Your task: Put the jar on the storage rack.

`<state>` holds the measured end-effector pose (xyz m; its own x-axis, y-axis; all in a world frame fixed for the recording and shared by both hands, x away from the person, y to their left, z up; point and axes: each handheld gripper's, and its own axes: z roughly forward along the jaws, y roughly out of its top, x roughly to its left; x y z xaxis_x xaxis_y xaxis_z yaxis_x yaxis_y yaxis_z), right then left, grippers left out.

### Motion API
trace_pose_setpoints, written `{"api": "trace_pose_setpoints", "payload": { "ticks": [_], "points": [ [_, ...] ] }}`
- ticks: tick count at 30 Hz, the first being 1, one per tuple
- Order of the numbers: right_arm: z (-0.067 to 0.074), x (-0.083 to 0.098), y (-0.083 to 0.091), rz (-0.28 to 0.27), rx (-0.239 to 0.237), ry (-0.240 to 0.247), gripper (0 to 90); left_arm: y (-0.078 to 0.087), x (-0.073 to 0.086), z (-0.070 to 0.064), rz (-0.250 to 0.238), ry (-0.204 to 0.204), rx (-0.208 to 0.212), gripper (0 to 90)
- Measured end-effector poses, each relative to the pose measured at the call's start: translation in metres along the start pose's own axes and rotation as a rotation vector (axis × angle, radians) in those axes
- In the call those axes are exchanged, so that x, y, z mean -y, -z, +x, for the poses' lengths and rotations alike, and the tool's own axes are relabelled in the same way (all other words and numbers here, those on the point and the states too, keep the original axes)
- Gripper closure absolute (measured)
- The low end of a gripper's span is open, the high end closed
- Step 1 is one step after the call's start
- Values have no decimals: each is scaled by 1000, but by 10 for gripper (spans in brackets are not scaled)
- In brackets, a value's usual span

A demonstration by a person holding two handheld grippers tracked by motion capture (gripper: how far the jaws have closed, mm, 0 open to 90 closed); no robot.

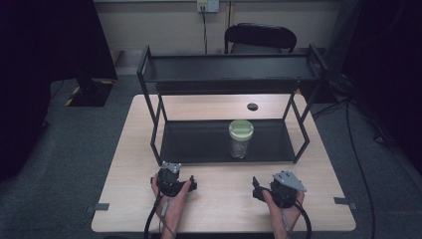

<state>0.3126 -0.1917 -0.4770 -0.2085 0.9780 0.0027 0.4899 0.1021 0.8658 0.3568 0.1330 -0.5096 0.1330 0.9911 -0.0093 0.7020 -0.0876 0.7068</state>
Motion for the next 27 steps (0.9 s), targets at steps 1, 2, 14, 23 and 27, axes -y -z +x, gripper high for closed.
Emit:
{"api": "trace_pose_setpoints", "payload": {
  "ticks": [1,2,14,23,27],
  "points": [
    [0,2,-3,17,1,2,17,0,0,0,0,0,0,1],
    [0,2,-3,17,1,2,17,0,0,0,0,0,0,1],
    [-4,10,-18,93,4,-1,18,0,0,0,0,0,0,1],
    [-3,16,-29,157,-5,0,24,0,0,0,-1,-2,-2,1],
    [-4,16,-31,183,-1,-8,27,0,0,0,-1,-2,-2,1]
  ]
}}
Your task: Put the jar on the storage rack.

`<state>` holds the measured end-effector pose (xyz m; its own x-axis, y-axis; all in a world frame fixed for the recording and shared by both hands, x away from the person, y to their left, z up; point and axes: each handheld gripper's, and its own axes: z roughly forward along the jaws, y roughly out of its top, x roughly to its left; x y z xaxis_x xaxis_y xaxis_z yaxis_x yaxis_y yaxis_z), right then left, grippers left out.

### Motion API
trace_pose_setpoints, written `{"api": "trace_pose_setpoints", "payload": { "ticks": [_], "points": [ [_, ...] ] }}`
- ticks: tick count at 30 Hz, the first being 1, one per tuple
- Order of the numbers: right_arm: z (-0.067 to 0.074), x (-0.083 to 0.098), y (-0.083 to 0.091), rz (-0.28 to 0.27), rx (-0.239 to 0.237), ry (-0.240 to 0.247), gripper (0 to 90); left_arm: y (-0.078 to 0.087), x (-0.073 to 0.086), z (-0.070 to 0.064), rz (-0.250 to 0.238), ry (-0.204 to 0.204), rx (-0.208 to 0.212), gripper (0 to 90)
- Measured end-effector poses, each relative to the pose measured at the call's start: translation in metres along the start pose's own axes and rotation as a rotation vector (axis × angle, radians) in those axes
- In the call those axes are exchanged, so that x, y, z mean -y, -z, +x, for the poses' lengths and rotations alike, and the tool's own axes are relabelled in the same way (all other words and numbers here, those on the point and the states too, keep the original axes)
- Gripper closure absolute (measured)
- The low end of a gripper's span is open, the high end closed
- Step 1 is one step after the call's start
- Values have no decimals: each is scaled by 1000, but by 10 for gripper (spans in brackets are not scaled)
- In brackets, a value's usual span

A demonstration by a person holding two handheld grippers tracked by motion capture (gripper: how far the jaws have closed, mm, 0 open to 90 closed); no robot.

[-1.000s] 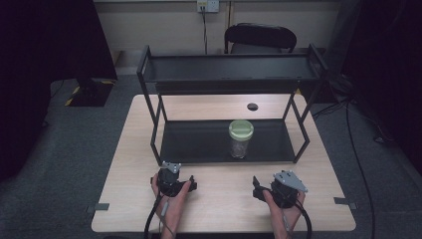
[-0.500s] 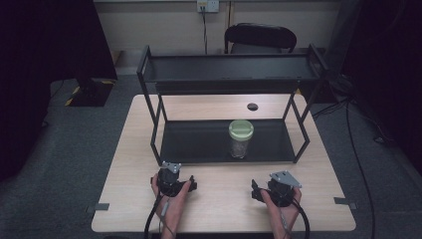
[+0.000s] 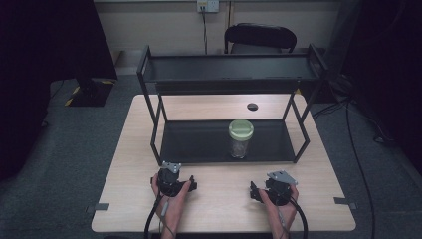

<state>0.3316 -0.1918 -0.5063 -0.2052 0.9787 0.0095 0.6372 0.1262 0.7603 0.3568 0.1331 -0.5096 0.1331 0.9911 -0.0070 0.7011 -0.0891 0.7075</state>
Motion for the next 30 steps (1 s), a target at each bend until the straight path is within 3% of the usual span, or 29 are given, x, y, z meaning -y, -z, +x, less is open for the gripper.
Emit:
{"api": "trace_pose_setpoints", "payload": {
  "ticks": [7,30],
  "points": [
    [1,-2,-6,69,6,17,18,0,0,0,1,0,1,1],
    [1,-3,-8,76,14,13,0,0,0,0,1,0,1,1]
  ]
}}
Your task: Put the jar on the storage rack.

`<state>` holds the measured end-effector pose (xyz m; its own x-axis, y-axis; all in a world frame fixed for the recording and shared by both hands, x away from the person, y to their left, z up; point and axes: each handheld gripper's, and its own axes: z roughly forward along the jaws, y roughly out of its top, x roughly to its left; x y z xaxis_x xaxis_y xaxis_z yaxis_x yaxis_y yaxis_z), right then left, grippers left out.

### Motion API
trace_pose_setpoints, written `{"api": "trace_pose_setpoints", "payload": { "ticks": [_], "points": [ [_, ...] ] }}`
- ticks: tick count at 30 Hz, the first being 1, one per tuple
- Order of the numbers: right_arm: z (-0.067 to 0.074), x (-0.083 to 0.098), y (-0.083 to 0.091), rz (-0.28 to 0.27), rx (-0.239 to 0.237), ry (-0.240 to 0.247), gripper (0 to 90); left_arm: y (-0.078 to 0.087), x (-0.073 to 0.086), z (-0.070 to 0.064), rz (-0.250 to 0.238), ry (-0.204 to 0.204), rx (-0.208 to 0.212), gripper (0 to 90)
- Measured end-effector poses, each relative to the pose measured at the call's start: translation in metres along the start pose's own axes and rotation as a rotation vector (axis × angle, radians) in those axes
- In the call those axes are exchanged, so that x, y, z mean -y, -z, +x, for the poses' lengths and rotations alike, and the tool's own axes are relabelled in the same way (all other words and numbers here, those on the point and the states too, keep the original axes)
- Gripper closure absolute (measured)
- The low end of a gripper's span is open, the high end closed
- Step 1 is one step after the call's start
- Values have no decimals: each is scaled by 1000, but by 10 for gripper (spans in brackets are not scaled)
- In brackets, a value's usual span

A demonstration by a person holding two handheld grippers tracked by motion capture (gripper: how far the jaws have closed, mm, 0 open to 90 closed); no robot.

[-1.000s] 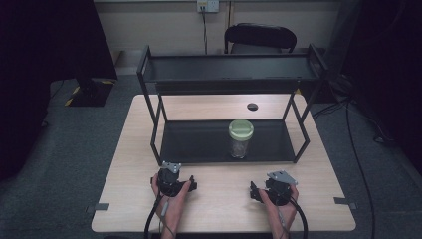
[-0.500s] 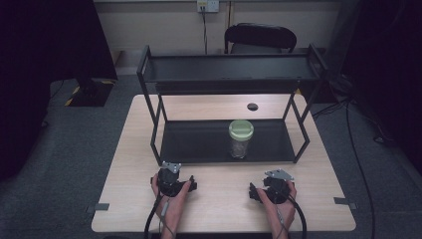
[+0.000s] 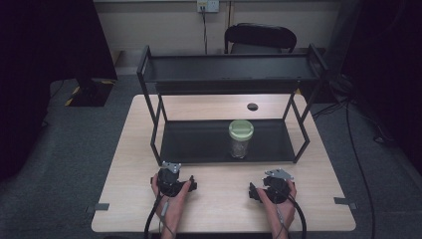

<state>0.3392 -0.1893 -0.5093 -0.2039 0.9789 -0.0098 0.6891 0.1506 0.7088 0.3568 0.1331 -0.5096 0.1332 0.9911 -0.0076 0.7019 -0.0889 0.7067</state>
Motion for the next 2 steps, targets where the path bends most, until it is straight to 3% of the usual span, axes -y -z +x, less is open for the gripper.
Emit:
{"api": "trace_pose_setpoints", "payload": {
  "ticks": [2],
  "points": [
    [0,0,0,0,0,0,0,0,0,0,0,0,0,2]
  ]
}}
